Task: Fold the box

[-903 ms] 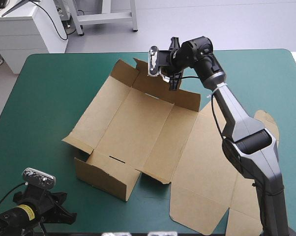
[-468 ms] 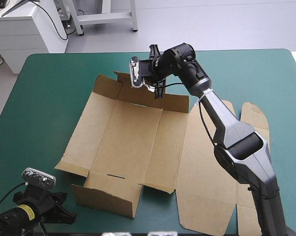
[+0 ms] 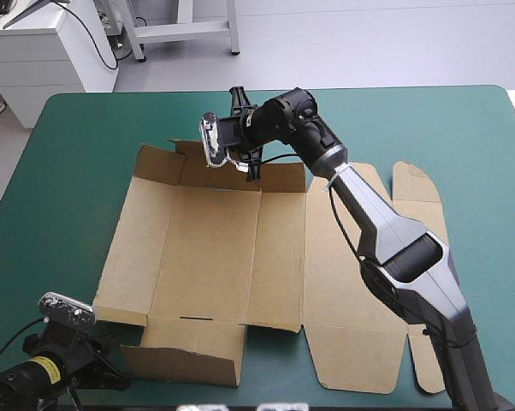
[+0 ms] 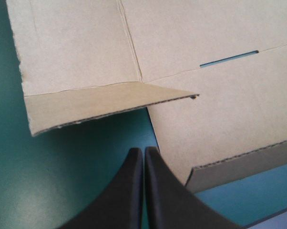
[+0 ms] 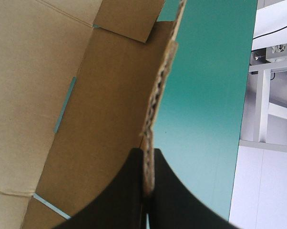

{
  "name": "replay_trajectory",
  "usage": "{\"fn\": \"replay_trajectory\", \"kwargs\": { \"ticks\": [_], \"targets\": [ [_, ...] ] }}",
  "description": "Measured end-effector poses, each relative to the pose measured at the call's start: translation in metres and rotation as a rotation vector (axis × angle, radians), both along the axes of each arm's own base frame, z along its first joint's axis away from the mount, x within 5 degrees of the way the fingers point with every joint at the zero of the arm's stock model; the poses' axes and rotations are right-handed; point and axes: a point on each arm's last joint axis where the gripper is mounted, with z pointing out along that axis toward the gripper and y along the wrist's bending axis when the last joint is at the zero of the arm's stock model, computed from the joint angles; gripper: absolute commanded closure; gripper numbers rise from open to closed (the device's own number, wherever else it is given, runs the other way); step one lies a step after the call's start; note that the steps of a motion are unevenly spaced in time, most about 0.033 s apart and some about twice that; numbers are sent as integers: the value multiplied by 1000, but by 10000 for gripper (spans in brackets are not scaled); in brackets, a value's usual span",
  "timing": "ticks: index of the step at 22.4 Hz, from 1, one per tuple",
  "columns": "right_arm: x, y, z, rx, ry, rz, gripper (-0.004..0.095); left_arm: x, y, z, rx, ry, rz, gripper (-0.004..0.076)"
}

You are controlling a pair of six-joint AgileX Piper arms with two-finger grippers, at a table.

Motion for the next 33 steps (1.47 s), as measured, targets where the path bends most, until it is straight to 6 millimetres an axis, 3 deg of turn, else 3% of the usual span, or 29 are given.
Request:
{"fn": "replay_trajectory", "kwargs": {
  "ticks": [14,23,30,32,33],
  "targets": [
    [0,0,-8,-63,8,44,929,0,0,0,0,1,1,731],
    [1,0,-6,-82,-65,182,929,0,0,0,-1,3,2,731],
    [2,1,-4,-64,-87,186,926,0,0,0,-1,3,2,731],
    [3,1,-3,-22,-69,138,885,0,0,0,-1,3,2,731],
    [4,2,-2,1,-54,112,804,0,0,0,-1,3,2,731]
  ]
}}
